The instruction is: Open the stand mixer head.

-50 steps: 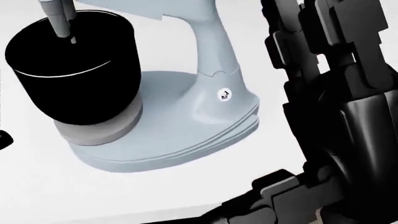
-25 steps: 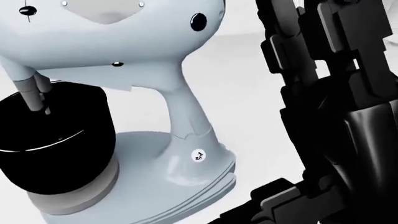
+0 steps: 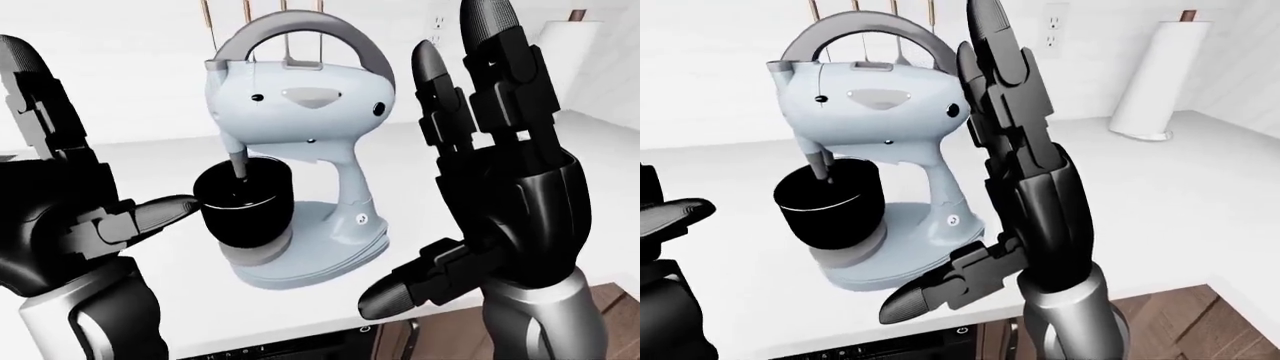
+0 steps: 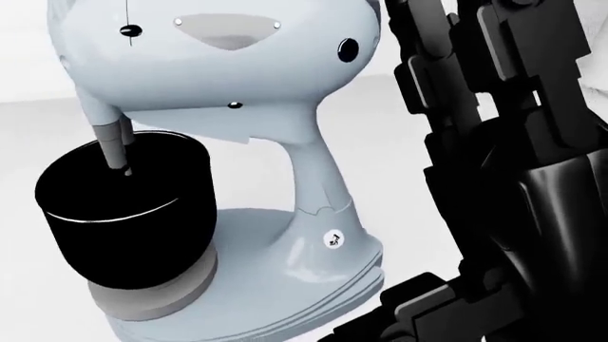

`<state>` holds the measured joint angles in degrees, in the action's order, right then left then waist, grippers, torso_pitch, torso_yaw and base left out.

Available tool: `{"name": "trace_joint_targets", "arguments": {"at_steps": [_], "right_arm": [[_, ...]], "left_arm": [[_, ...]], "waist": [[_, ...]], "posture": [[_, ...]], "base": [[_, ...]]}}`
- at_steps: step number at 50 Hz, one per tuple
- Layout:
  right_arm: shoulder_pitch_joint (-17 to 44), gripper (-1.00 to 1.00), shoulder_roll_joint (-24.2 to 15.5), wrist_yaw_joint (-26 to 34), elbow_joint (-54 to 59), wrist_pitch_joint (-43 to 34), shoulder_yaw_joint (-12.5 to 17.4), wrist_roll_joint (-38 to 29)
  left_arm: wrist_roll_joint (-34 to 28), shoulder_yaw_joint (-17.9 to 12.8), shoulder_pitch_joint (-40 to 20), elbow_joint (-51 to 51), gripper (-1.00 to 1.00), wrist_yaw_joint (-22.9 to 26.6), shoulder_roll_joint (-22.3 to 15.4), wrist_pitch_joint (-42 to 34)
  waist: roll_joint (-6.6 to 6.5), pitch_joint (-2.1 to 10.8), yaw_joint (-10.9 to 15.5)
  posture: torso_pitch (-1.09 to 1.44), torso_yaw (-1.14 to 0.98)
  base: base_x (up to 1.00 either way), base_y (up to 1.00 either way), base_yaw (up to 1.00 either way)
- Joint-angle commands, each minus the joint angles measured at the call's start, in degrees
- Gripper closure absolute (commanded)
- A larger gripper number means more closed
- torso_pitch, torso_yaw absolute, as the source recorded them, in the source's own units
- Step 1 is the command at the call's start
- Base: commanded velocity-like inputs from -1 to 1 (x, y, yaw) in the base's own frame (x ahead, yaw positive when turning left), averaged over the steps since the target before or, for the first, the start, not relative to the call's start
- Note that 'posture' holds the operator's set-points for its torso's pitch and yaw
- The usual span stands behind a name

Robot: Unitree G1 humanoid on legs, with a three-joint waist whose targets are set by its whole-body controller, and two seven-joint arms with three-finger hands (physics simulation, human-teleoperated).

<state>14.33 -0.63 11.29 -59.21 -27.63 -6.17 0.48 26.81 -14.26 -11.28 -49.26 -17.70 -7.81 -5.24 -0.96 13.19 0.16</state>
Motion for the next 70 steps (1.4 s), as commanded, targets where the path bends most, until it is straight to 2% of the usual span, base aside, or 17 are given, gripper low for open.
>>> {"name": "trace_joint_targets", "arguments": {"at_steps": [1, 7, 10, 11, 12, 13, 14, 15, 16, 17, 22, 29, 44, 55, 59, 63, 70], "right_arm": [[1.0, -1.0, 0.0, -0.3, -0.8, 1.0, 0.2, -0.1], [0.9, -1.0, 0.1, -0.2, -0.8, 0.7, 0.2, 0.0], [2.1, -1.0, 1.0, -2.8, -0.8, -3.7, 2.2, 5.2], [2.6, -1.0, 0.7, -4.1, -0.8, -6.0, 3.4, 8.8], [2.8, -1.0, -0.7, -5.8, -0.8, -7.5, 3.9, 11.8], [2.5, -1.0, -2.3, -7.5, -0.8, -7.5, 4.1, 14.3], [2.3, -1.0, -4.0, -9.1, -0.8, -7.0, 3.9, 15.9], [1.5, -1.0, -5.8, -10.5, -0.8, -7.0, 3.9, 17.7], [1.4, -1.0, -7.1, -11.9, -0.8, -6.6, 3.8, 19.2], [0.6, -1.0, -8.6, -13.4, -0.8, -8.3, 4.1, 21.6], [-0.6, -1.0, -15.0, -17.4, -0.8, -12.2, 5.5, 29.8], [-4.8, -1.0, -21.4, -19.8, -0.8, -7.6, 4.3, 31.9], [-10.7, -1.0, -30.2, -25.4, -0.8, -0.6, 3.0, 36.1], [-14.3, -1.0, -33.1, -26.6, -0.8, 2.6, 1.8, 35.5], [-19.7, -1.0, -35.1, -26.3, -0.8, 6.7, 0.1, 34.2], [-24.3, -1.0, -36.2, -25.4, -0.8, 9.6, 0.2, 32.9], [-29.4, -1.0, -34.9, -22.3, -0.8, 11.1, 0.6, 29.7]], "left_arm": [[-0.8, 0.2, -1.1, -1.0, -1.0, 0.8, -0.1, 0.3], [0.1, 0.0, -1.0, -1.6, -1.0, 0.8, 0.1, 0.4], [0.4, -0.2, -1.3, -1.5, -1.0, 0.5, -0.2, 0.4], [0.5, -0.2, -1.3, -1.5, -1.0, 0.4, -0.1, 0.5], [0.3, -0.1, -1.3, -1.4, -1.0, 0.4, -0.1, 0.6], [0.4, -0.2, -1.4, -1.5, -1.0, 0.3, -0.2, 0.6], [0.5, -0.2, -1.4, -1.5, -1.0, 0.2, -0.2, 0.6], [0.4, -0.2, -1.5, -1.3, -1.0, 0.2, -0.2, 0.6], [0.4, -0.2, -1.5, -1.3, -1.0, 0.2, -0.2, 0.7], [0.4, -0.1, -1.6, -1.3, -1.0, 0.1, -0.3, 0.6], [0.5, -0.3, -1.6, -1.4, -1.0, 0.0, -0.4, 0.6], [-0.2, 0.2, -1.1, -1.1, -1.0, 0.4, 0.1, 1.2], [0.2, -0.3, -0.8, -0.9, -1.0, 0.4, 0.0, 1.3], [0.3, -0.4, -0.7, -1.0, -1.0, 0.3, -0.1, 1.3], [0.3, -0.7, -0.7, -0.7, -1.0, 0.4, -0.2, 1.5], [0.3, -0.4, -0.8, -1.2, -1.0, 0.1, -0.1, 1.1], [0.3, -0.5, -0.9, -1.3, -1.0, 0.1, -0.2, 1.0]], "waist": [[-0.27, 0.31, 0.0], [-0.19, 1.67, 0.2], [-0.2, 2.03, 0.3], [-0.4, 1.58, 0.4], [-1.73, -0.43, 1.0], [-2.73, -0.87, 1.0], [-0.79, 1.08, 0.5], [0.89, 2.08, 0.4], [1.04, 1.46, 0.6], [0.2, 1.4, 0.7], [0.66, 2.42, 0.2], [0.95, 2.38, -0.1], [1.55, 2.41, -0.1], [1.67, 2.43, 0.0], [1.72, 2.46, 0.1], [1.74, 2.5, 0.1], [1.65, 2.55, 0.0]], "posture": [[-0.31, 0.0], [-0.36, 0.0], [-0.36, 0.0], [-0.36, 0.0], [-0.36, 0.0], [-0.36, 0.0], [-0.36, 0.0], [-0.36, 0.0], [-0.36, 0.0], [-0.36, 0.0], [-0.36, 0.0], [-0.36, 0.0], [-0.36, 0.0], [-0.36, 0.0], [-0.36, 0.0], [-0.36, 0.0], [-0.36, 0.0]], "base": [[0.0, 0.0, 0.0], [0.0, 0.0, 0.0], [0.0, 0.0, 0.0], [0.09, -0.4, 0.0], [0.09, -0.34, 0.0], [0.0, 0.0, 0.0], [0.0, 0.0, 0.0], [0.0, 0.0, 0.0], [0.0, 0.0, 0.0], [0.0, 0.0, 0.0], [0.0, 0.0, 0.0], [0.0, 0.0, 0.0], [0.0, 0.0, 0.0], [0.0, 0.0, 0.0], [0.0, 0.0, 0.0], [0.0, 0.0, 0.0], [0.0, 0.0, 0.0]]}}
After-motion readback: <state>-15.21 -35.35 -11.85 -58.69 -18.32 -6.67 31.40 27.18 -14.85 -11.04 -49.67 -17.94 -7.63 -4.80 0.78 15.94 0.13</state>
